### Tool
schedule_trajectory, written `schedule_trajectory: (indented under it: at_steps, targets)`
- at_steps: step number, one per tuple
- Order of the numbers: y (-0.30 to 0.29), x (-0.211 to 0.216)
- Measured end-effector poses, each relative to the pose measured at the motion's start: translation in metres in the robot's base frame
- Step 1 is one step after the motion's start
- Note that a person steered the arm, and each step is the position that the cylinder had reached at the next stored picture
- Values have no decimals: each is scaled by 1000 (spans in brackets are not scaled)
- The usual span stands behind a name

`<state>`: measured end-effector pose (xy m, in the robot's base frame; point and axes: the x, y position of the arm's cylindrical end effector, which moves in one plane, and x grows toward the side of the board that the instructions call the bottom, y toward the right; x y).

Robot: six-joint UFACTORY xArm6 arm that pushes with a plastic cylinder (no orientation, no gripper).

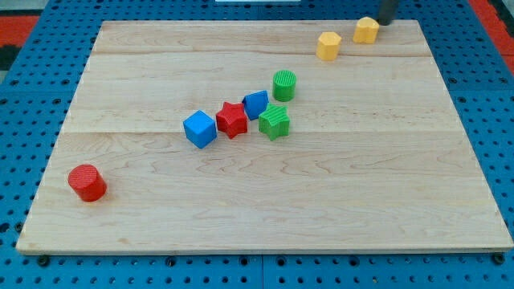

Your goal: Move yellow hexagon a bit down

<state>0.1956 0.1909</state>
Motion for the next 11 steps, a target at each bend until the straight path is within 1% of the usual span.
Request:
schedule_trajectory:
  at_steps: [1,2,3,4,5,6,8,9,10,11]
  targets:
    - [-28,76]
    - [-39,167]
    - [-37,189]
    - [-9,136]
    - [-19,70]
    - [-16,20]
    - [-115,46]
    - [-98,79]
    - [-94,53]
    - [-89,44]
